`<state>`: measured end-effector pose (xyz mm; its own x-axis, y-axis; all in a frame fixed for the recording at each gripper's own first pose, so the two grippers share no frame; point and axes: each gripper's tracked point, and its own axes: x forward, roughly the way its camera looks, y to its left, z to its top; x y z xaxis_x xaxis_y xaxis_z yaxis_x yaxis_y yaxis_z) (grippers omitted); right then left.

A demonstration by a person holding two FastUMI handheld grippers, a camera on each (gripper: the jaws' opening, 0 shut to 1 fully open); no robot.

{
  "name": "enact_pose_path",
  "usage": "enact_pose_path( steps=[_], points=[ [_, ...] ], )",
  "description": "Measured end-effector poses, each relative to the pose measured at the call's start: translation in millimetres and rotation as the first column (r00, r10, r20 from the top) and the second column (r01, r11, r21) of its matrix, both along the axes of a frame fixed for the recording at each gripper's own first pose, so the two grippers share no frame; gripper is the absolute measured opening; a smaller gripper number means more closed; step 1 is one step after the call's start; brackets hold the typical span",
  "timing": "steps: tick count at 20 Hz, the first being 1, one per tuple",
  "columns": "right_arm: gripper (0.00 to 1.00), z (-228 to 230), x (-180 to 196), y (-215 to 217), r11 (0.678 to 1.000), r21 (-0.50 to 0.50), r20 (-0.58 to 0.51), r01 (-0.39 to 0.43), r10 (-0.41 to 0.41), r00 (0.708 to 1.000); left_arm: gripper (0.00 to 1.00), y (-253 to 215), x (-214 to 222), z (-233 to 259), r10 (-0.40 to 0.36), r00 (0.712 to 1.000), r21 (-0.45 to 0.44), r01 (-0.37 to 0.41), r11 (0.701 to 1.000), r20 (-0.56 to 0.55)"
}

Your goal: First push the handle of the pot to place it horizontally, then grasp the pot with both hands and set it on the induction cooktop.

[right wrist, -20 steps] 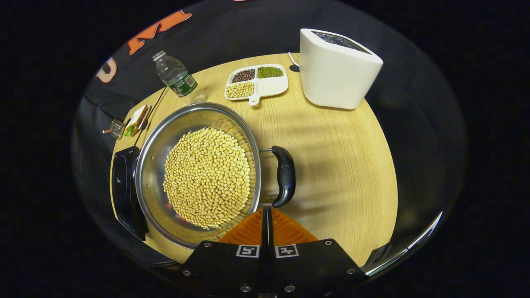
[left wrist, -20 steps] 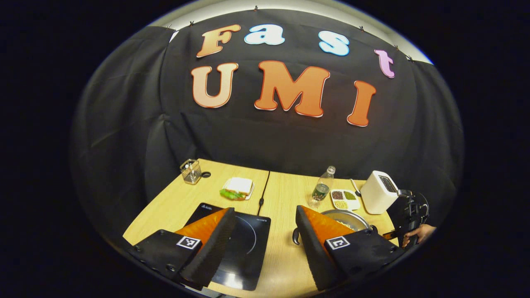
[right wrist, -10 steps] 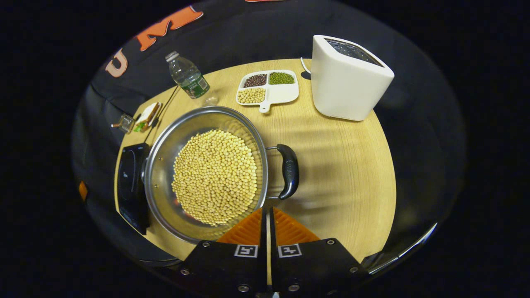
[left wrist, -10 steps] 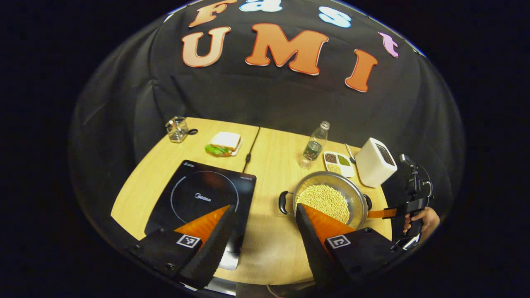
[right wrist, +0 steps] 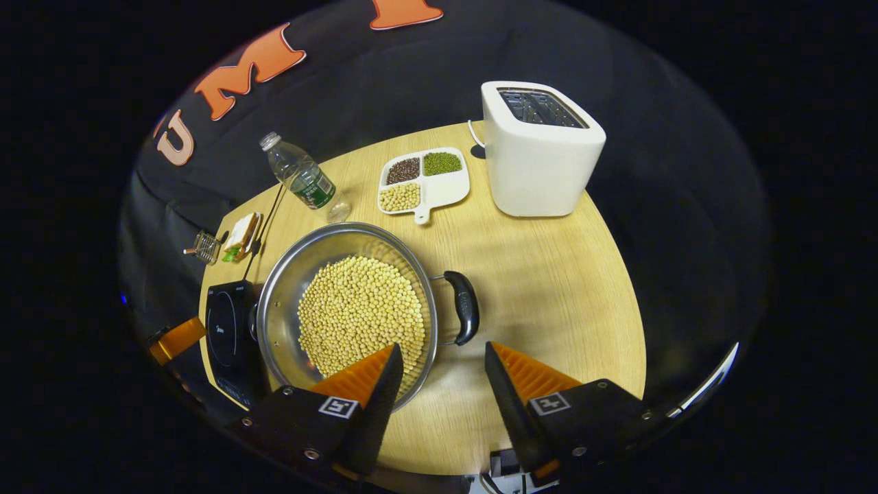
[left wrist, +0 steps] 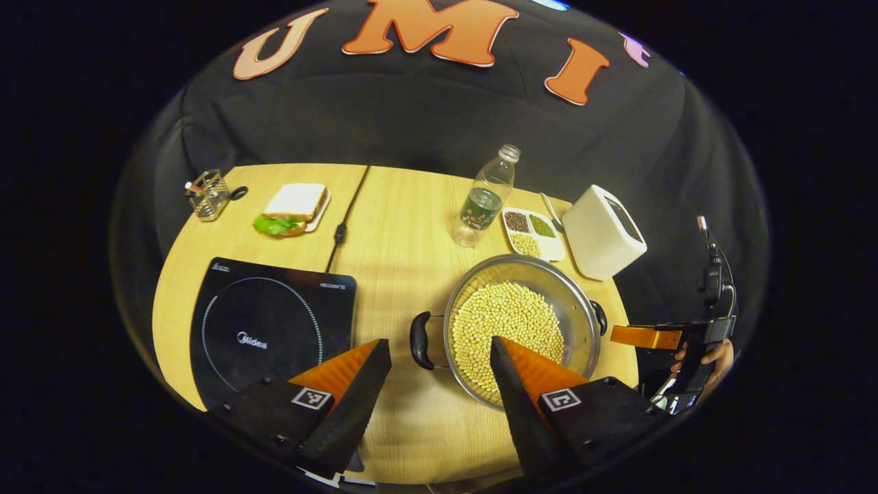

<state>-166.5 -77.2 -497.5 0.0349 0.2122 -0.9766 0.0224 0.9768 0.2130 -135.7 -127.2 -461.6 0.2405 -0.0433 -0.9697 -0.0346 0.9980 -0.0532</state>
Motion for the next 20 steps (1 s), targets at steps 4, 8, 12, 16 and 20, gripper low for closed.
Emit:
enact_pose_path(
  steps=[4, 8, 12, 16, 20],
  points=[
    [0.88, -21, 14, -1, 0.998, -0.063, 0.028, -0.019, 0.021, 0.999, 0.96, -1, -1, -47, -0.011, 0.997, 0.010, 0.012, 1.000, -0.075],
    [0.90, -43, 22, 0, 0.996, -0.083, 0.010, -0.019, 0.020, 1.000, 0.95, 2, 3, -77, -0.020, 0.996, 0.049, 0.025, 0.998, -0.092],
    [0.90, -63, 20, 2, 0.993, -0.110, -0.023, -0.050, 0.047, 0.999, 0.96, 5, -4, -98, -0.028, 0.990, 0.079, 0.039, 0.996, -0.138],
    [0.88, -75, 19, 2, 0.987, -0.124, -0.033, -0.100, 0.096, 0.995, 0.92, 15, -9, -113, 0.012, 0.985, 0.112, 0.008, 0.994, -0.175],
    [0.80, -87, 16, -2, 0.979, -0.153, -0.043, -0.135, 0.129, 0.991, 0.86, 19, -17, -123, 0.030, 0.978, 0.135, -0.002, 0.991, -0.206]
  ],
)
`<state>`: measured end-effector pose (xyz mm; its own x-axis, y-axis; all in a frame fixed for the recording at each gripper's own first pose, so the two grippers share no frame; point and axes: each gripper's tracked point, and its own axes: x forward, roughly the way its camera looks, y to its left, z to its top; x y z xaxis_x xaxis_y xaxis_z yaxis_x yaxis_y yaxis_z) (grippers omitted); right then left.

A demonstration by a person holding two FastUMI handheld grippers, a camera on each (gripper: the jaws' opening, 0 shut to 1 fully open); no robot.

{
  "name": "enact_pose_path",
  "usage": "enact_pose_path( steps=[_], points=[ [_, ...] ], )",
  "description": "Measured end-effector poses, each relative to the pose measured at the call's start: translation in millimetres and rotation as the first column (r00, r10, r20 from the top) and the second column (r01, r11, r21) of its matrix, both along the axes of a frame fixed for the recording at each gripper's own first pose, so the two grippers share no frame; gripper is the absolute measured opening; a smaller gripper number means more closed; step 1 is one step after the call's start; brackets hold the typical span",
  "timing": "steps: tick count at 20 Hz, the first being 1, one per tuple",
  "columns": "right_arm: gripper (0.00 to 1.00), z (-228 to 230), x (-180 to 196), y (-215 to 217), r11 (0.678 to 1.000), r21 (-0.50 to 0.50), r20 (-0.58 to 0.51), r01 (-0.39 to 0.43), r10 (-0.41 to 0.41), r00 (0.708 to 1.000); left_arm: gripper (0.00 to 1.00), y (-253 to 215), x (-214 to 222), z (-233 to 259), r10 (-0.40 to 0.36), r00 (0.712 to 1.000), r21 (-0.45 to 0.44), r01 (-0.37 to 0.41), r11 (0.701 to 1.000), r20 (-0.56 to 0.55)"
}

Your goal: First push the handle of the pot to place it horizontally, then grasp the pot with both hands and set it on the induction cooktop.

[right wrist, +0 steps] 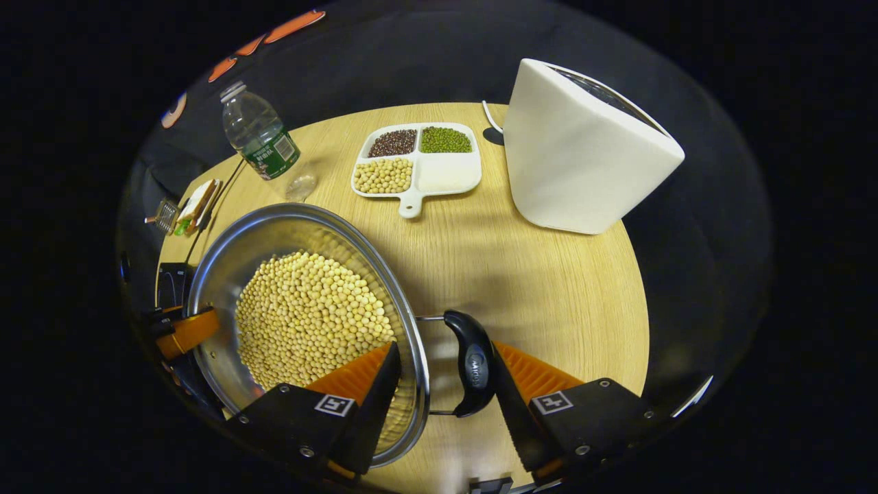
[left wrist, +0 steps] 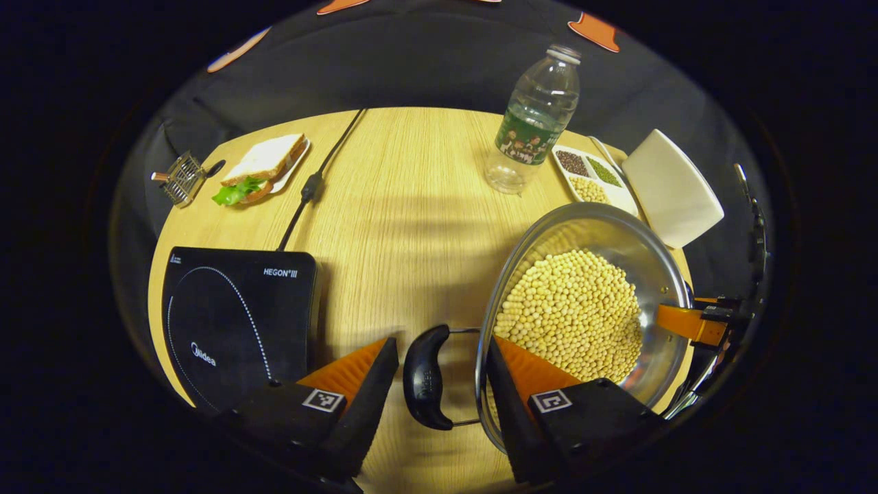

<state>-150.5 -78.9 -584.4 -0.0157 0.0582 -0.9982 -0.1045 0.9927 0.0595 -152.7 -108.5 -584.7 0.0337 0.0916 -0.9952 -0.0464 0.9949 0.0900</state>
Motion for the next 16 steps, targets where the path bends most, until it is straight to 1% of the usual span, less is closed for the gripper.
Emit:
enact_pose_path(
  steps=[1, 2, 3, 6, 8, 9, 11, 12, 13, 14, 16],
  points=[
    [0.77, -3, -1, 0, 1.000, 0.000, -0.002, 0.001, -0.001, 1.000, 0.82, -2, -3, -3, 0.016, 1.000, 0.000, -0.016, 1.000, -0.005],
    [0.77, -6, -1, -1, 1.000, -0.002, 0.000, 0.000, 0.000, 1.000, 0.73, -3, -5, -2, 0.025, 1.000, 0.003, -0.025, 1.000, -0.008],
    [0.75, -7, -2, -1, 1.000, 0.005, 0.002, 0.007, -0.007, 1.000, 0.72, -3, -2, -5, 0.025, 1.000, 0.010, -0.025, 1.000, 0.006],
    [0.72, -7, -3, 0, 1.000, 0.013, -0.006, 0.010, -0.010, 1.000, 0.72, -2, -2, -4, 0.019, 0.999, 0.031, -0.020, 0.999, 0.034],
    [0.67, -6, -8, 4, 0.999, 0.041, -0.042, 0.020, -0.018, 0.999, 0.70, 0, -4, -1, 0.010, 0.999, 0.078, -0.014, 0.997, 0.047],
    [0.63, -9, -10, 6, 0.998, 0.057, -0.052, 0.016, -0.013, 0.999, 0.70, 2, -3, 3, -0.003, 0.998, 0.102, -0.003, 0.995, 0.063],
    [0.59, -7, -7, 8, 0.997, 0.075, -0.056, 0.004, 0.000, 0.998, 0.70, 9, -9, 12, -0.017, 0.997, 0.134, 0.006, 0.991, 0.080],
    [0.58, -4, -2, 7, 0.997, 0.081, -0.050, -0.009, 0.013, 0.999, 0.70, 13, -13, 20, -0.008, 0.996, 0.144, -0.005, 0.990, 0.089],
    [0.63, -3, -2, 6, 0.996, 0.088, -0.035, -0.018, 0.022, 0.999, 0.70, 15, -13, 26, 0.006, 0.995, 0.152, -0.021, 0.988, 0.100],
    [0.58, -4, -1, 6, 0.995, 0.096, -0.019, -0.023, 0.025, 0.999, 0.70, 19, -12, 33, 0.018, 0.993, 0.160, -0.036, 0.986, 0.115],
    [0.58, -7, 0, 5, 0.993, 0.119, 0.009, -0.026, 0.026, 1.000, 0.70, 29, -9, 51, 0.027, 0.988, 0.184, -0.055, 0.981, 0.154]
  ],
)
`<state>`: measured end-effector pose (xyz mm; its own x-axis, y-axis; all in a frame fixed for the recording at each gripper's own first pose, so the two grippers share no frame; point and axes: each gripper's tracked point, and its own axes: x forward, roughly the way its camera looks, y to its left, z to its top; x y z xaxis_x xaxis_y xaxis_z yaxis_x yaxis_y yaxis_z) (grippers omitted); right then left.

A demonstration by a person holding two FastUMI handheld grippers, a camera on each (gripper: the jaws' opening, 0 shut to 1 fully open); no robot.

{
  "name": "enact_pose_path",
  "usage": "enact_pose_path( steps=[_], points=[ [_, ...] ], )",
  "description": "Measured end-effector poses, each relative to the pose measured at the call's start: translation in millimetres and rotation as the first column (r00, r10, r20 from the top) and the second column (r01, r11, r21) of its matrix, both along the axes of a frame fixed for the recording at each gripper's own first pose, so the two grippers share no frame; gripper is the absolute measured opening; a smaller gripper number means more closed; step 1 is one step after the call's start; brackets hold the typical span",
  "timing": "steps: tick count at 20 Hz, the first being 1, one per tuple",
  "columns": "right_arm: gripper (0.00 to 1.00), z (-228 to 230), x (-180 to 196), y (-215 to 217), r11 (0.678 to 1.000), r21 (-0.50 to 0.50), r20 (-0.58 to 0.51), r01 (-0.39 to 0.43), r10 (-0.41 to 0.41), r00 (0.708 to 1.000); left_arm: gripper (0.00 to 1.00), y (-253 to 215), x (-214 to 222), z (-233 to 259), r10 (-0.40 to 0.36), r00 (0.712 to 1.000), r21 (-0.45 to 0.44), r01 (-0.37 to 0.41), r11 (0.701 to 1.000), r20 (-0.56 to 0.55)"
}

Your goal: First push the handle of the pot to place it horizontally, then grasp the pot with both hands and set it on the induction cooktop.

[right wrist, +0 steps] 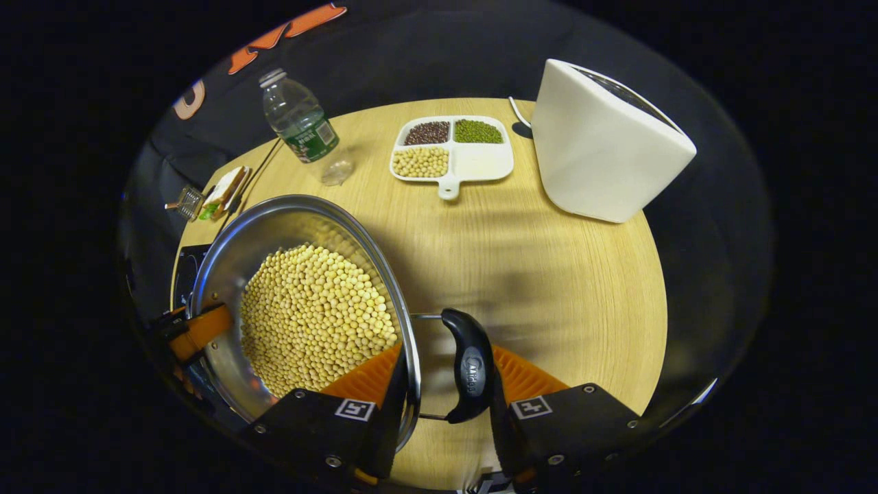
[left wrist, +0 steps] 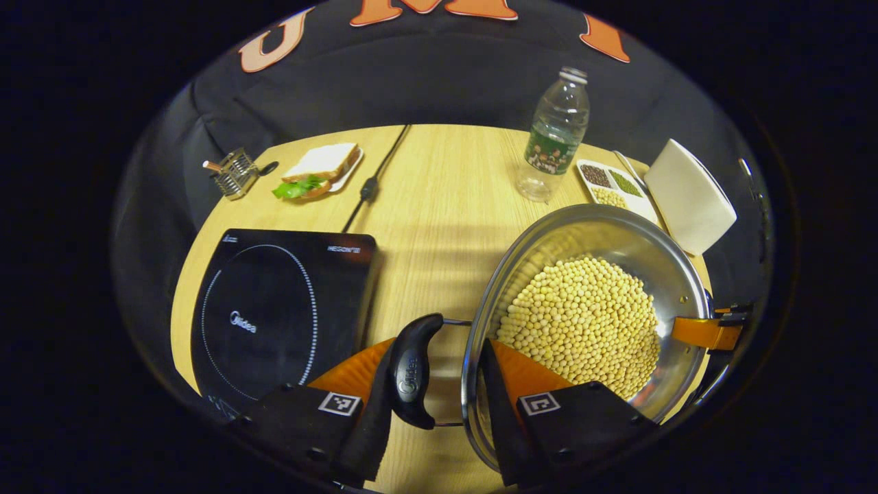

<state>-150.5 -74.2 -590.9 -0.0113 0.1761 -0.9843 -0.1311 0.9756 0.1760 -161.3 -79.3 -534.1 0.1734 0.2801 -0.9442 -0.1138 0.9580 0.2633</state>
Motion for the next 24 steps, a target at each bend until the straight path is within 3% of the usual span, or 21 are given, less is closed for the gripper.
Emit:
enact_pose_path(
  steps=[1, 2, 8, 9, 10, 17, 19, 20, 24],
  points=[
    [0.51, -5, -3, 1, 1.000, 0.014, 0.019, 0.005, -0.005, 1.000, 0.70, 6, 2, 10, 0.009, 1.000, 0.014, -0.010, 1.000, 0.022],
    [0.54, -9, -4, 1, 1.000, 0.023, 0.037, 0.001, -0.002, 0.999, 0.70, 12, 2, 19, 0.021, 0.999, 0.026, -0.022, 0.999, 0.045],
    [0.54, -11, 4, -6, 0.997, 0.075, 0.095, -0.030, 0.023, 0.995, 0.70, 41, -2, 65, 0.066, 0.990, 0.088, -0.078, 0.993, 0.128],
    [0.50, -12, 5, -5, 0.996, 0.080, 0.105, -0.034, 0.026, 0.994, 0.70, 46, -2, 73, 0.069, 0.988, 0.099, -0.084, 0.992, 0.140],
    [0.54, -13, 7, -5, 0.996, 0.086, 0.117, -0.040, 0.030, 0.993, 0.70, 50, -3, 80, 0.075, 0.986, 0.107, -0.092, 0.990, 0.151],
    [0.54, -15, 11, -5, 0.996, 0.078, 0.184, -0.052, 0.037, 0.982, 0.70, 98, -3, 116, 0.094, 0.976, 0.096, -0.115, 0.989, 0.197],
    [0.59, -12, 9, -3, 0.997, 0.062, 0.192, -0.045, 0.032, 0.981, 0.69, 123, -4, 125, 0.084, 0.978, 0.086, -0.102, 0.991, 0.191],
    [0.54, -15, 10, -2, 0.997, 0.056, 0.194, -0.044, 0.032, 0.981, 0.69, 139, -5, 126, 0.080, 0.979, 0.082, -0.096, 0.992, 0.188],
    [0.54, -11, 5, -1, 0.998, 0.045, 0.180, -0.039, 0.030, 0.983, 0.70, 206, -8, 137, 0.071, 0.983, 0.072, -0.084, 0.994, 0.168]
  ],
)
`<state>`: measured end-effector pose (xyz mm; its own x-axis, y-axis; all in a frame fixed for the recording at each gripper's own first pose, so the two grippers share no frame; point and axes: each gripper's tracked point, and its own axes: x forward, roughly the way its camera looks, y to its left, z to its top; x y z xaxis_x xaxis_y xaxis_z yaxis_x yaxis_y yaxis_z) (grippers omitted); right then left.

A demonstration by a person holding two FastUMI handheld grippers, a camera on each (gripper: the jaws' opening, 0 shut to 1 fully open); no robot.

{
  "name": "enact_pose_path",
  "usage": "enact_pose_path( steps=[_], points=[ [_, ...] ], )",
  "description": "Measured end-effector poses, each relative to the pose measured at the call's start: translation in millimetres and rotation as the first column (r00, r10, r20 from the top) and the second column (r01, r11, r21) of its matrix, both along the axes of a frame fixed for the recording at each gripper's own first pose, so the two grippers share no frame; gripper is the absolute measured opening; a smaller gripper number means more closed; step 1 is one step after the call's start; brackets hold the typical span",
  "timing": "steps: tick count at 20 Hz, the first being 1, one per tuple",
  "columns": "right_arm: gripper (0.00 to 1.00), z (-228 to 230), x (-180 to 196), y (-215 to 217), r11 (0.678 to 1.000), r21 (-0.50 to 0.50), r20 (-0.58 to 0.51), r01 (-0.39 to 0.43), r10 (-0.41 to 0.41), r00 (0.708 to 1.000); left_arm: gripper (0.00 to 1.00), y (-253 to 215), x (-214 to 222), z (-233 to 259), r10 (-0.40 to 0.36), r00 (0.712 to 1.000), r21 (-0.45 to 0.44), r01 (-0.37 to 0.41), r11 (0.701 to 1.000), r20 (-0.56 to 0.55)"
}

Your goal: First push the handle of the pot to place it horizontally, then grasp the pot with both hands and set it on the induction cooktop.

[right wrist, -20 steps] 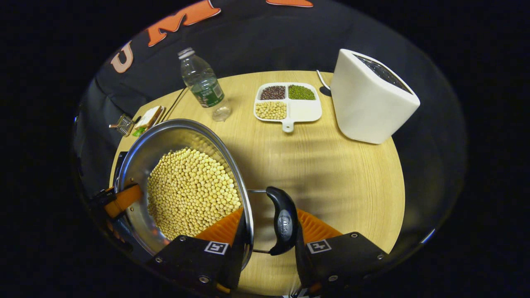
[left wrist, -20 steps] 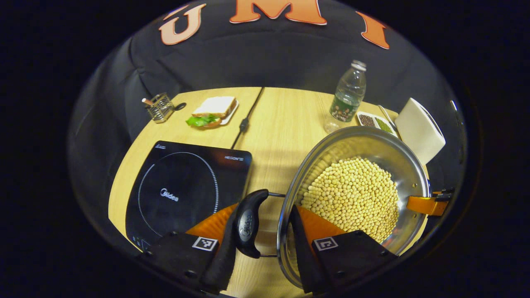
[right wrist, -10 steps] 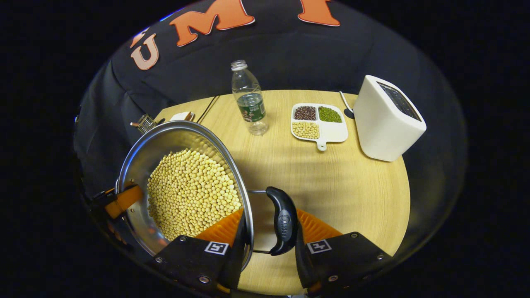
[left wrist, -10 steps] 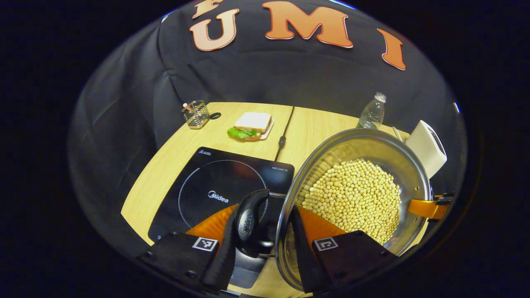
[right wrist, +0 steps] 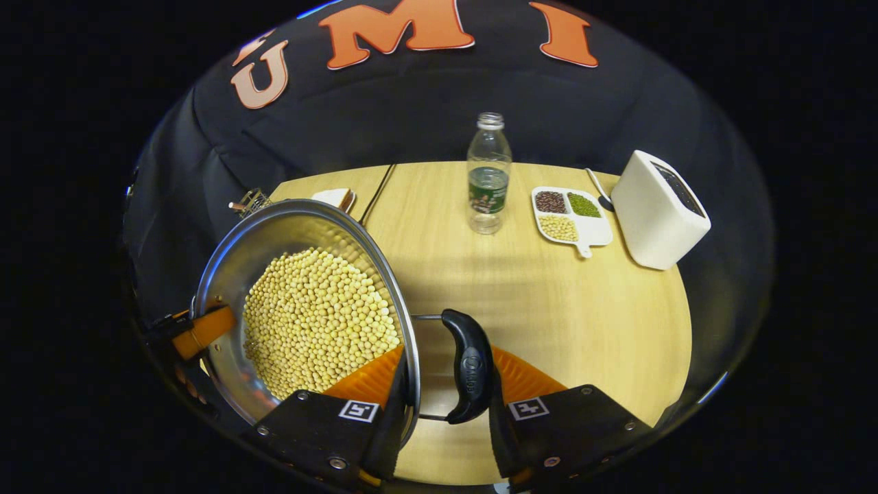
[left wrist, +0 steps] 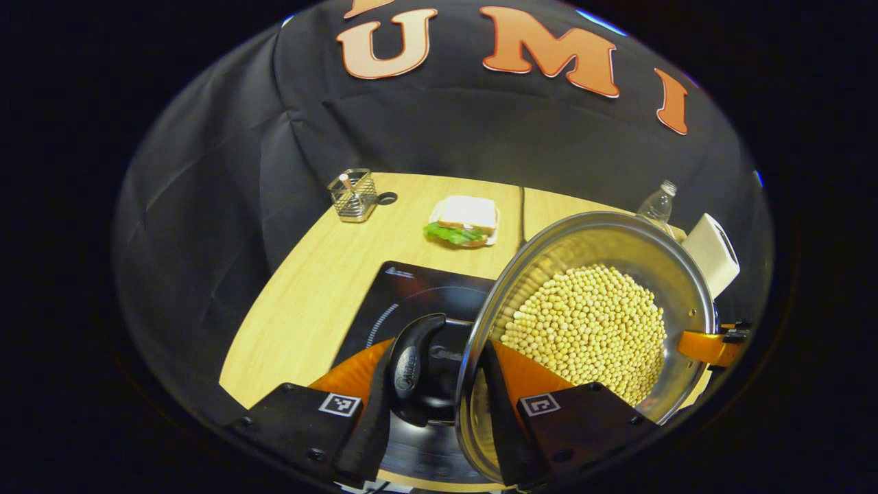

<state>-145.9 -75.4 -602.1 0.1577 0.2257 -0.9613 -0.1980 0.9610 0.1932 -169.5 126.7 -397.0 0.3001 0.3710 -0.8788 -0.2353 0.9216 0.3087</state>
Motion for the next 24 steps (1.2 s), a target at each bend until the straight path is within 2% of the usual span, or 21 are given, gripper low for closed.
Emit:
enact_pose_path(
  steps=[5, 10, 17, 18, 19, 24],
  points=[
    [0.54, 6, 2, -5, 1.000, -0.019, -0.021, -0.005, 0.005, 1.000, 0.70, 71, -14, 3, 0.003, 0.999, -0.013, -0.003, 1.000, -0.039],
    [0.54, 8, 0, -5, 1.000, -0.019, -0.053, 0.023, -0.024, 0.998, 0.70, 115, -15, -6, -0.020, 0.996, -0.005, 0.020, 1.000, -0.087],
    [0.54, 7, -9, 3, 0.998, -0.036, -0.080, 0.058, -0.061, 0.995, 0.70, 119, -14, -13, -0.056, 0.990, -0.010, 0.055, 0.998, -0.131],
    [0.51, 8, -10, 3, 0.998, -0.040, -0.083, 0.057, -0.060, 0.995, 0.71, 119, -14, -13, -0.055, 0.989, -0.011, 0.054, 0.998, -0.137],
    [0.54, 9, -8, 2, 0.997, -0.045, -0.084, 0.057, -0.061, 0.995, 0.70, 119, -14, -13, -0.052, 0.988, -0.013, 0.050, 0.999, -0.143],
    [0.54, 11, -4, 3, 0.997, -0.052, -0.076, 0.063, -0.067, 0.995, 0.70, 120, -15, -17, -0.044, 0.987, -0.013, 0.042, 0.999, -0.152]
  ],
)
